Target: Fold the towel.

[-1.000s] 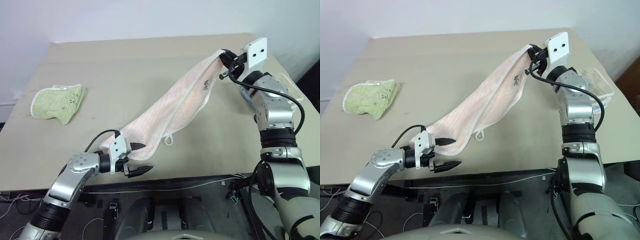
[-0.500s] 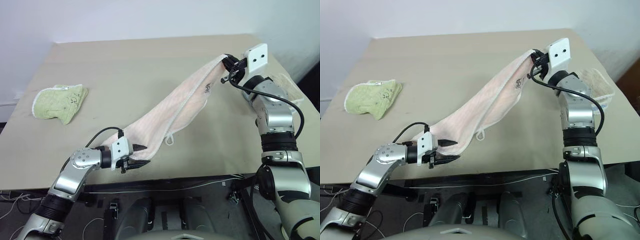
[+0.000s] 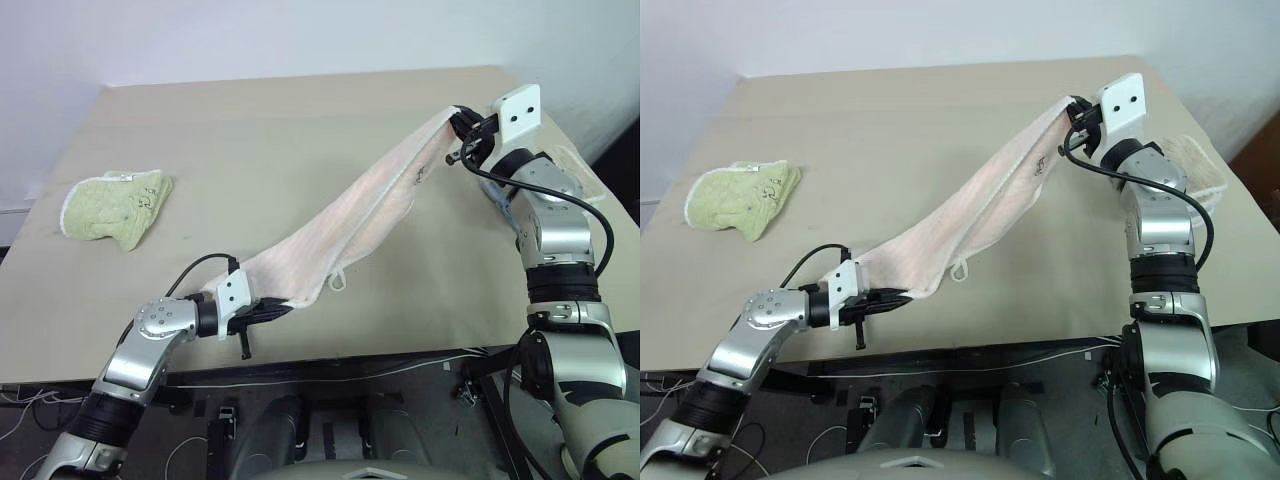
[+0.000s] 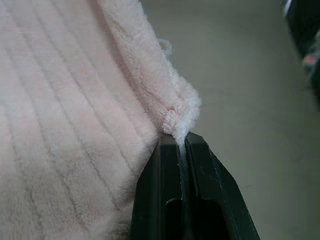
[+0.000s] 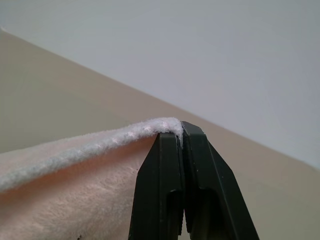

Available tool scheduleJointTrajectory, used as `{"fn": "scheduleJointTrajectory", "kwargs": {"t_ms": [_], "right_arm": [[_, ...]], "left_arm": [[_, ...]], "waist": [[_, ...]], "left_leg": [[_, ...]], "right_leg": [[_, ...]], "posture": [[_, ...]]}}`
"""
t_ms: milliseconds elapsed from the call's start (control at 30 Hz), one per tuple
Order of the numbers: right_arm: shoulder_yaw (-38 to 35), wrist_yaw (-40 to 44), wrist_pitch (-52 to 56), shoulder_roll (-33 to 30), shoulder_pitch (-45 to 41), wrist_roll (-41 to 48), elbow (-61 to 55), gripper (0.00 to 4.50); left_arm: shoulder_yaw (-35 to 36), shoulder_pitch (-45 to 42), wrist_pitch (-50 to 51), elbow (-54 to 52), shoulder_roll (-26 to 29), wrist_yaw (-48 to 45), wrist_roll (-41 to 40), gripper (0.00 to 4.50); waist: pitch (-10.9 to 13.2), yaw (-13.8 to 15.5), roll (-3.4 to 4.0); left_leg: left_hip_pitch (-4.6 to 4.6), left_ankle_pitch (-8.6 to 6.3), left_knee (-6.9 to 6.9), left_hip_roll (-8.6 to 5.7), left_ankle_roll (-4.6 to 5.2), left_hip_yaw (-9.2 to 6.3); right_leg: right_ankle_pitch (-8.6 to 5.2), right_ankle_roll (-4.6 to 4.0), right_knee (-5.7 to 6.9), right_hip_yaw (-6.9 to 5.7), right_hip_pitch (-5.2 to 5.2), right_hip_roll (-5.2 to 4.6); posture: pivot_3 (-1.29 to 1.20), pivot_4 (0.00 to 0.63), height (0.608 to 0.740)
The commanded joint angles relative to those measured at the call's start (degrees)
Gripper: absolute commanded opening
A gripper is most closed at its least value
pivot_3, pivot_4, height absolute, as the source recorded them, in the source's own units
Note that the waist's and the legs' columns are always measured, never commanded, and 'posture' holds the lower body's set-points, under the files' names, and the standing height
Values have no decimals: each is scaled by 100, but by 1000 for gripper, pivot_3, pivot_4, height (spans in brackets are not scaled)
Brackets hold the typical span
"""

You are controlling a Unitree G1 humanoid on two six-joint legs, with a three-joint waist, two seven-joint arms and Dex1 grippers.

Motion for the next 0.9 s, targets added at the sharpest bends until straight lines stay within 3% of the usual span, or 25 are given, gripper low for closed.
{"fn": "scheduleJointTrajectory", "kwargs": {"t_ms": [33, 167, 333, 433, 700, 800, 900], "right_arm": [[-228, -22, 48, -153, -33, 121, -276, 0], [-315, -24, 29, -391, -129, 58, -90, 0], [-324, -75, -71, -541, -376, 14, 282, 0], [-225, -65, -227, -614, -659, -120, 649, 0], [83, -276, -1035, -562, -1975, -567, 2539, 0], [140, -300, -1369, -563, -2407, -664, 3133, 0], [97, 71, -1542, -614, -2469, -566, 3233, 0]], "left_arm": [[1071, -277, 621, -220, 89, 304, -929, 12], [2187, -1207, 1052, 626, 392, 590, -1546, 12], [2659, -2517, 1554, 1557, 757, 668, -1847, 12], [2606, -3362, 1088, 2528, 727, 647, -1553, 12], [2221, -6075, -1152, 6553, 547, 1364, -172, 12], [2334, -6656, -1743, 7345, 465, 1799, 20, 12], [2293, -6827, -2032, 7613, 436, 1516, 179, 12]], "waist": [[1, 11, 0], [7, 38, 1], [8, 4, -1], [8, 8, -2], [15, -1, -13], [22, -1, -23], [23, -17, -24]], "left_leg": [[0, 0, 2, 1, 0, -1], [-1, 3, 18, 1, -3, -14], [0, 5, 17, -10, 2, -8], [-2, 8, 13, -9, -2, -6], [-3, 17, 12, -12, -11, -5], [-11, 18, 7, -13, -12, -5], [-20, 23, -1, -13, -21, -4]], "right_leg": [[0, 0, 2, -1, 0, 1], [0, 0, 11, -15, -9, 3], [1, 3, 5, -14, -4, 1], [1, 3, 9, -13, 2, 3], [2, 5, 16, -14, -3, 6], [2, 6, 16, -13, -13, 6], [2, 6, 10, -11, -21, 5]], "posture": [[0, 150, 740], [0, 150, 740], [0, 150, 740], [0, 150, 740], [0, 150, 740], [0, 150, 740], [0, 150, 740]]}}
